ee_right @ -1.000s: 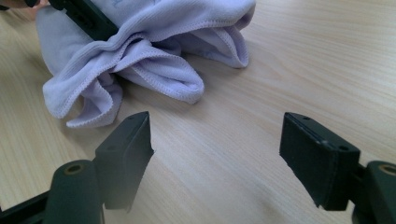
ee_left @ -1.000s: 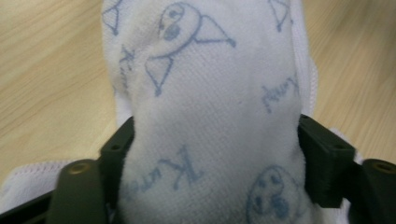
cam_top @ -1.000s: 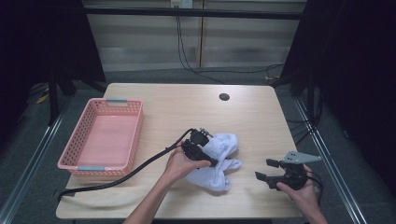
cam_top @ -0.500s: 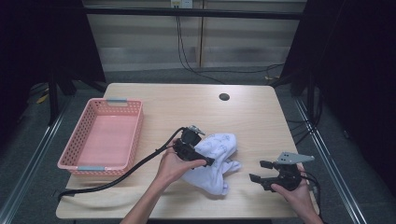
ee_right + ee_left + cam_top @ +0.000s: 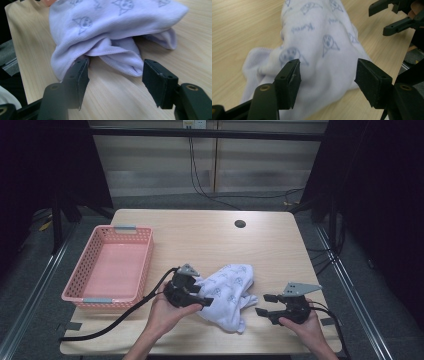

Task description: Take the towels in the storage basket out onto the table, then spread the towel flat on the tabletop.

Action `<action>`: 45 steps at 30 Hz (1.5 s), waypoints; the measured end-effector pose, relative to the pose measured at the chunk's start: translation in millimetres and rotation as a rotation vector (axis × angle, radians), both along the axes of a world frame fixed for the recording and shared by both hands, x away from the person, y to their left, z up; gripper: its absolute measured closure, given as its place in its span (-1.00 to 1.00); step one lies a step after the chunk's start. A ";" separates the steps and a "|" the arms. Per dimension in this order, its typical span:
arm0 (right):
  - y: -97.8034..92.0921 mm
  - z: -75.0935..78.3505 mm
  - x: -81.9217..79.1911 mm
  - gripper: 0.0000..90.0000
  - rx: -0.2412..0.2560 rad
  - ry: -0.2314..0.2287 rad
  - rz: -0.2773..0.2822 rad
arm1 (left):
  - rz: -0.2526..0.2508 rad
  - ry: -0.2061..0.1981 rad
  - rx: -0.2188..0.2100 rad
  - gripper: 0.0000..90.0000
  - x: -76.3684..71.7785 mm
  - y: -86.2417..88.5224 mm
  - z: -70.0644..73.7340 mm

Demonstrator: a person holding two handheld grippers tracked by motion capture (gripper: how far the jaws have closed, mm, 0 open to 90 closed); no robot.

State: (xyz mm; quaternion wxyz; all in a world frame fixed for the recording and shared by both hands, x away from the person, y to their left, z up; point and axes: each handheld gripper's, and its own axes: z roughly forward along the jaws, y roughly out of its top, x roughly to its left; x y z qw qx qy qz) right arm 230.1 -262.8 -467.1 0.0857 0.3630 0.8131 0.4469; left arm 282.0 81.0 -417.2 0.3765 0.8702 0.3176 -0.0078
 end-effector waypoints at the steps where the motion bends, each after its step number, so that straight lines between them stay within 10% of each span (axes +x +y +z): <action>1: 0.0 0.0 0.0 -0.15 0.000 0.000 0.000 | 0.000 0.000 0.000 -0.21 0.0 0.0 0.0; 8: 18.8 0.7 14.0 -0.03 -0.012 -0.005 0.039 | 0.011 -0.023 0.008 -0.05 -28.5 21.2 -11.0; 18: 42.8 -18.6 34.6 -0.07 -0.092 0.028 0.068 | -0.059 -0.031 -0.073 -0.27 -9.7 -10.8 -31.0; 24: 50.5 -28.1 45.3 0.05 -0.097 0.043 0.065 | -0.069 -0.069 0.037 0.02 -0.4 -37.2 -50.1; 28: 49.2 -28.7 45.9 0.63 -0.098 0.041 0.054 | -0.067 -0.024 -0.052 0.51 6.5 -26.4 -49.5; 36: 25.6 -1.0 49.6 0.77 0.000 0.001 -0.029 | -0.011 -0.043 -0.250 0.73 13.8 11.6 -16.0; 45: -6.2 29.7 61.1 0.77 0.035 -0.069 -0.140 | 0.036 -0.097 -0.275 0.92 17.0 31.8 5.0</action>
